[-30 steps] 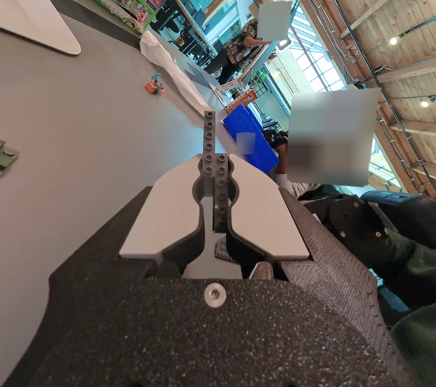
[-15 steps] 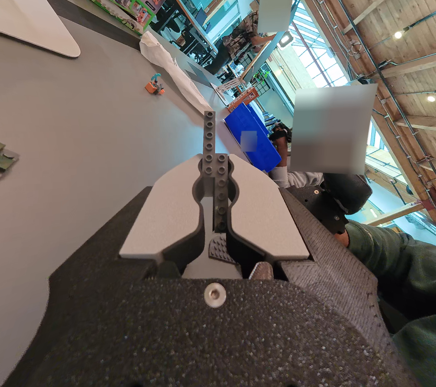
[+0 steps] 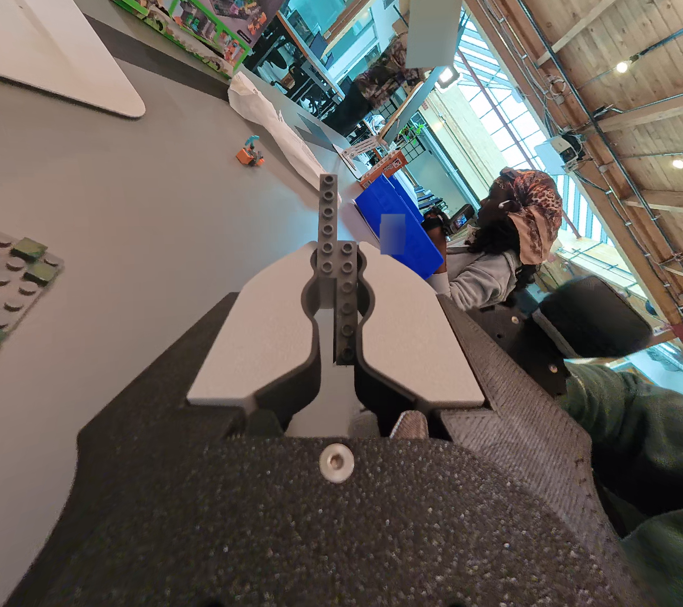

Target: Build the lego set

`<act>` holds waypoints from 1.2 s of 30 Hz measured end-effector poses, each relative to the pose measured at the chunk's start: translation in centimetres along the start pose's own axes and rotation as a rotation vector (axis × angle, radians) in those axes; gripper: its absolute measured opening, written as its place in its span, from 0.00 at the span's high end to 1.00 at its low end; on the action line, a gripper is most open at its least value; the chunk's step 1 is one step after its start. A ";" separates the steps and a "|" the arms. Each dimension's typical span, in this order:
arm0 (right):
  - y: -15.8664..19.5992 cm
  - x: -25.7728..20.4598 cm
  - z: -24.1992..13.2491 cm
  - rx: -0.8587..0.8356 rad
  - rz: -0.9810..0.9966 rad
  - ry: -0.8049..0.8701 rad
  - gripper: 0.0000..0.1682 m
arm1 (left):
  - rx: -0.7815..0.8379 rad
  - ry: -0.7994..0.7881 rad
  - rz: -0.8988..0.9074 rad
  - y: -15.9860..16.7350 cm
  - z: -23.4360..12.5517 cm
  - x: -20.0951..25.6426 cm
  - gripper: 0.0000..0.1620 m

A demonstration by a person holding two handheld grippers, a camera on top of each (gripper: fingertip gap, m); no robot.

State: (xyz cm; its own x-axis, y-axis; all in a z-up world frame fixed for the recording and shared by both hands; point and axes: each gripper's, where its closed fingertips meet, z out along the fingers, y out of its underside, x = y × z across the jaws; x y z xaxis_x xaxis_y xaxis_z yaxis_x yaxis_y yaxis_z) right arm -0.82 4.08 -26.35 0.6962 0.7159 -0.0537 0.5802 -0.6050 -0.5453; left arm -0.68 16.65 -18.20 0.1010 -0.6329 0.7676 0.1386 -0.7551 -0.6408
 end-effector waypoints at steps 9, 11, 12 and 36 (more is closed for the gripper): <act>-3.5 -2.5 3.3 0.101 -0.571 -0.213 0.74 | 0.047 -0.016 0.015 -1.3 -1.0 -0.3 0.91; -3.5 -2.4 4.0 0.088 -0.643 -0.248 0.74 | 0.053 -0.026 0.027 -1.5 -1.2 -0.4 0.91; -3.7 -2.5 4.2 0.095 -0.660 -0.276 0.75 | 0.057 -0.029 0.029 -1.6 -1.3 -0.5 0.91; -4.2 -1.3 3.4 0.150 -0.533 -0.312 0.82 | 0.049 -0.044 0.032 -1.6 -1.2 -1.5 0.91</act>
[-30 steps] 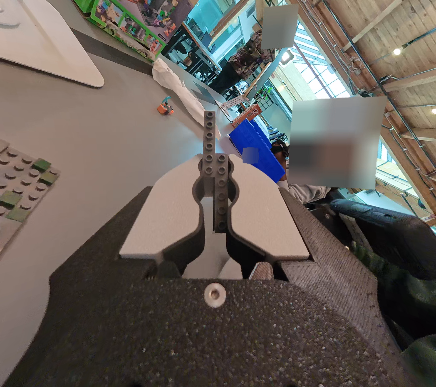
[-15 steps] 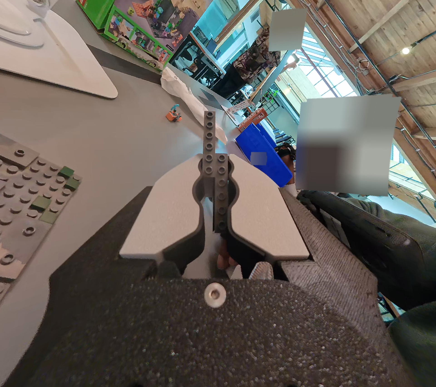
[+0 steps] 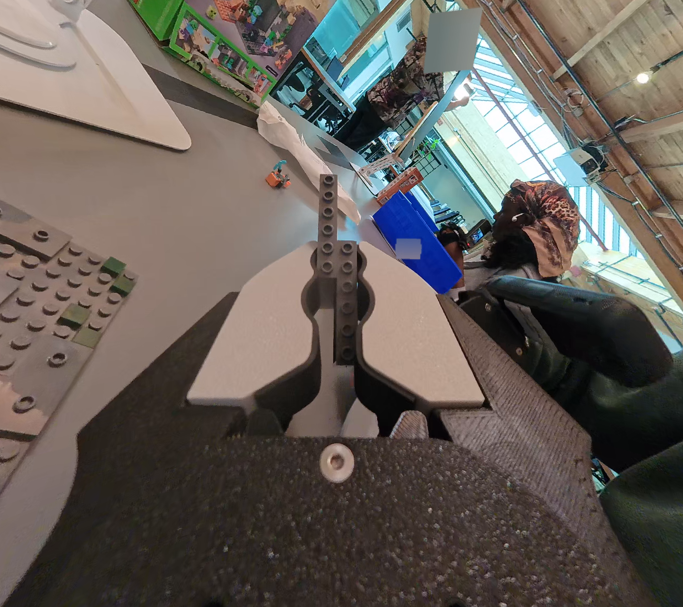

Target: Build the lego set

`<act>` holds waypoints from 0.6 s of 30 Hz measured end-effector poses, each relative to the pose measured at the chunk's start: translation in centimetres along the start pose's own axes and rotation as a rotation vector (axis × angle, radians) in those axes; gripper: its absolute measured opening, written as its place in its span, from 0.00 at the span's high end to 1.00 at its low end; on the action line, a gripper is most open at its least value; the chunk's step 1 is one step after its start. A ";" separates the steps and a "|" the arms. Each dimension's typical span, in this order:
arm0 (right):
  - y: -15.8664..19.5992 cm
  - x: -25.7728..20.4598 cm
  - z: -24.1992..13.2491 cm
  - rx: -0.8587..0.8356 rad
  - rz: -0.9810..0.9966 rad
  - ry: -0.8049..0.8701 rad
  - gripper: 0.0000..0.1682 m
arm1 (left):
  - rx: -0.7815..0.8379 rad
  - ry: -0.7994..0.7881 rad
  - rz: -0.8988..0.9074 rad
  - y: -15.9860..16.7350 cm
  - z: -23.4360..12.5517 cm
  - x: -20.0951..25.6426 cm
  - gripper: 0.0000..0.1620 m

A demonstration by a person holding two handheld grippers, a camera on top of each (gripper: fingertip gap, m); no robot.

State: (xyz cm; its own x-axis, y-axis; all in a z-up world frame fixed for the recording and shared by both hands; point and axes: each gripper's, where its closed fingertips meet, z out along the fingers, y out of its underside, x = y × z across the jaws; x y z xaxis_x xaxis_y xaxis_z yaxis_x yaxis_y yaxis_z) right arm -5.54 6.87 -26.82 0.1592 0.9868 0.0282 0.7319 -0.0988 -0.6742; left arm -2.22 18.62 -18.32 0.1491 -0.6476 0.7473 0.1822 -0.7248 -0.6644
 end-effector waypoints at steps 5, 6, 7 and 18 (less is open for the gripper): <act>0.7 0.2 0.8 -0.081 -0.014 0.062 0.79 | 0.000 0.000 0.001 0.0 0.0 0.0 0.91; 0.6 0.2 0.9 -0.076 0.000 0.057 0.79 | -0.001 0.001 0.002 0.0 0.0 0.1 0.91; 0.6 0.3 1.0 -0.078 0.015 0.046 0.80 | -0.001 0.002 0.002 0.0 0.0 0.1 0.91; -0.2 -0.2 0.6 -0.005 0.226 -0.145 0.83 | 0.006 -0.005 0.004 -0.2 -0.2 -0.1 0.91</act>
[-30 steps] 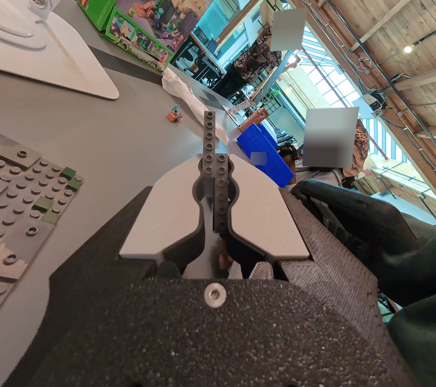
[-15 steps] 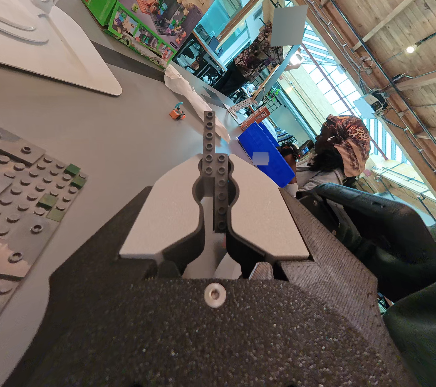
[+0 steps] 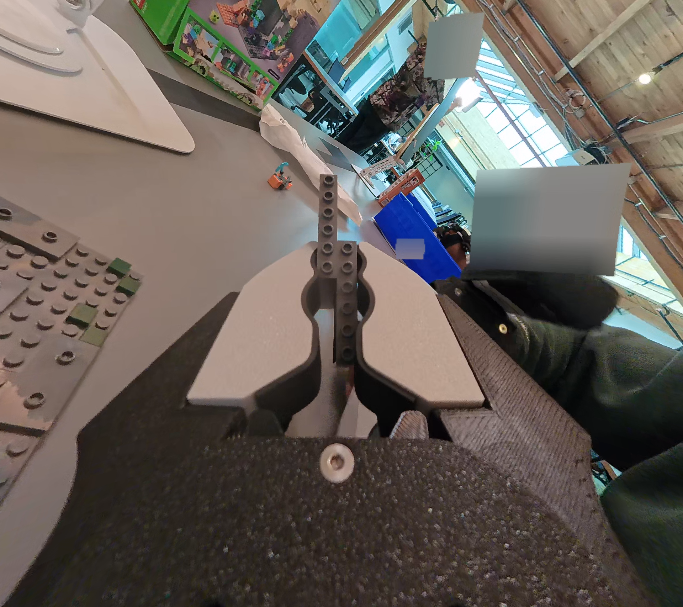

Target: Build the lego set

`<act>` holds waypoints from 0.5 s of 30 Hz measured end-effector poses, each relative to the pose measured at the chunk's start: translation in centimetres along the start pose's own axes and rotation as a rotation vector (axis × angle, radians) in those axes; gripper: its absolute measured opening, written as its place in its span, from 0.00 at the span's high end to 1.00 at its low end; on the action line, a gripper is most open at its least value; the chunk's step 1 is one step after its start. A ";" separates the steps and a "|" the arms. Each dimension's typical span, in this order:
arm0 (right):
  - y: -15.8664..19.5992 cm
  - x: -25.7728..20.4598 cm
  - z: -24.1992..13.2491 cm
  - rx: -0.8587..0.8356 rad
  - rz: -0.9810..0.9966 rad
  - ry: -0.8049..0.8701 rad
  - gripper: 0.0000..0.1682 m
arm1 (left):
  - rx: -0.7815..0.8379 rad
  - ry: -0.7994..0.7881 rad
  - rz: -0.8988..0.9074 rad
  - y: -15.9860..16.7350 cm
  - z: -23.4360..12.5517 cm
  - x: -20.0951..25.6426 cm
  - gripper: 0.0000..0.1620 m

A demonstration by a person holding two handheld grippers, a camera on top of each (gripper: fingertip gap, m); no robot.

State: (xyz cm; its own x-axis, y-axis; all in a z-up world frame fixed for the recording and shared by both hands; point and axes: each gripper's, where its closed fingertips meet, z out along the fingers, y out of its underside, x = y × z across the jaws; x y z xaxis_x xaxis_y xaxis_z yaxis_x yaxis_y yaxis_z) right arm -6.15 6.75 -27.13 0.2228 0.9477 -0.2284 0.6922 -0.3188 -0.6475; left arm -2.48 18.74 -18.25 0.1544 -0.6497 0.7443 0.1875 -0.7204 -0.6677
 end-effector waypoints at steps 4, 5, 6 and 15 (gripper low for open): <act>-0.5 -3.0 -1.9 0.055 0.337 -0.321 0.83 | -0.004 0.003 -0.011 0.1 0.1 -0.2 0.91; -0.4 -3.4 -2.4 0.058 0.444 -0.405 0.83 | -0.009 0.005 -0.014 0.2 0.2 -0.2 0.91; -0.1 -3.6 -2.8 0.057 0.535 -0.462 0.83 | -0.013 0.007 -0.016 0.3 0.2 -0.2 0.91; 3.3 -4.2 -6.4 -0.035 0.866 -0.638 0.83 | -0.039 0.008 -0.010 1.1 0.5 -0.2 0.91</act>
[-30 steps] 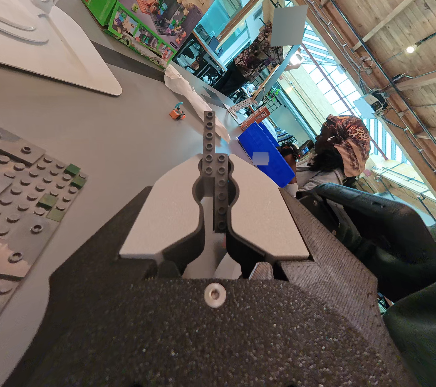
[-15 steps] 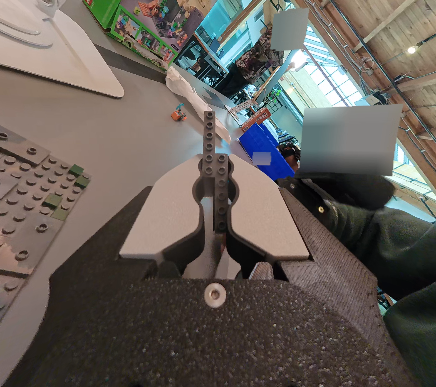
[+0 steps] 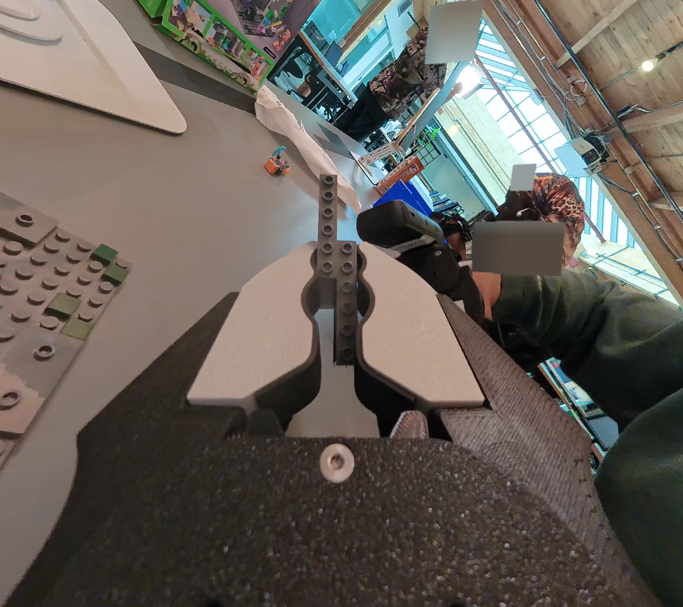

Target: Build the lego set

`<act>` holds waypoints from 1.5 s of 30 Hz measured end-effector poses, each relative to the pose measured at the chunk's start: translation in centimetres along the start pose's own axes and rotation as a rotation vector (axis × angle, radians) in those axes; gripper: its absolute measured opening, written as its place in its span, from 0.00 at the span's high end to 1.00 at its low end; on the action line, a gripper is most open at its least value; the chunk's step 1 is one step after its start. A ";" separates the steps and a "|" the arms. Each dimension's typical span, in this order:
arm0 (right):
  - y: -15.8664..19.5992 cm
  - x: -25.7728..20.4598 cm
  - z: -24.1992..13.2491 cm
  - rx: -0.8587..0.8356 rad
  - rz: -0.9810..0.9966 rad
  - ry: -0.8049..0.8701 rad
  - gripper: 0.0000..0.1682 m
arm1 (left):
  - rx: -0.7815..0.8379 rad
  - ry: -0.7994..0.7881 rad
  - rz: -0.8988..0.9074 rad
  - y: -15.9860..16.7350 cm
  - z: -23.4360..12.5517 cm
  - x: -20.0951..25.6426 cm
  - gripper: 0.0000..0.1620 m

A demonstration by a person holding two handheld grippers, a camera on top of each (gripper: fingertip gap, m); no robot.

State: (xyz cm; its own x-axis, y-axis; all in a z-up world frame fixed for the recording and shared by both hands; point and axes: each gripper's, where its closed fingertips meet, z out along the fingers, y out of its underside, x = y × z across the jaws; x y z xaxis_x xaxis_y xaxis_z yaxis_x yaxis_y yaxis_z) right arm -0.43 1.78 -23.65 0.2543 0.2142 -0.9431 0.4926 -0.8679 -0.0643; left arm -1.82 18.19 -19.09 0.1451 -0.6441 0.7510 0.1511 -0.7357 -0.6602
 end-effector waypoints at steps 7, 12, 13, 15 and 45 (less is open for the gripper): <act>7.0 1.3 -5.5 -0.420 0.123 0.270 0.83 | -0.016 0.010 0.004 0.3 0.3 0.2 0.91; 7.0 3.4 -9.2 -0.617 0.144 0.553 0.83 | 0.000 0.006 0.007 -0.1 0.1 0.2 0.91; 6.5 3.7 -9.5 -0.627 0.132 0.588 0.83 | 0.007 0.002 0.010 -0.2 0.0 0.2 0.91; 5.3 4.1 -9.5 -0.632 0.111 0.629 0.83 | 0.020 -0.004 0.016 -0.5 -0.2 0.1 0.91; 8.8 1.6 4.0 0.148 -0.749 0.942 0.76 | 0.001 -0.014 0.095 -0.1 0.1 1.1 0.91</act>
State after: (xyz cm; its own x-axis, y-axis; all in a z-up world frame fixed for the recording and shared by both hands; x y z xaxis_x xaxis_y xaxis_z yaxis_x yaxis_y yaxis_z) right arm 0.94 -7.35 -27.00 0.4836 0.8737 -0.0532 0.6928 -0.4192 -0.5868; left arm -1.60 17.54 -18.18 0.1726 -0.7082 0.6846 0.1369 -0.6711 -0.7286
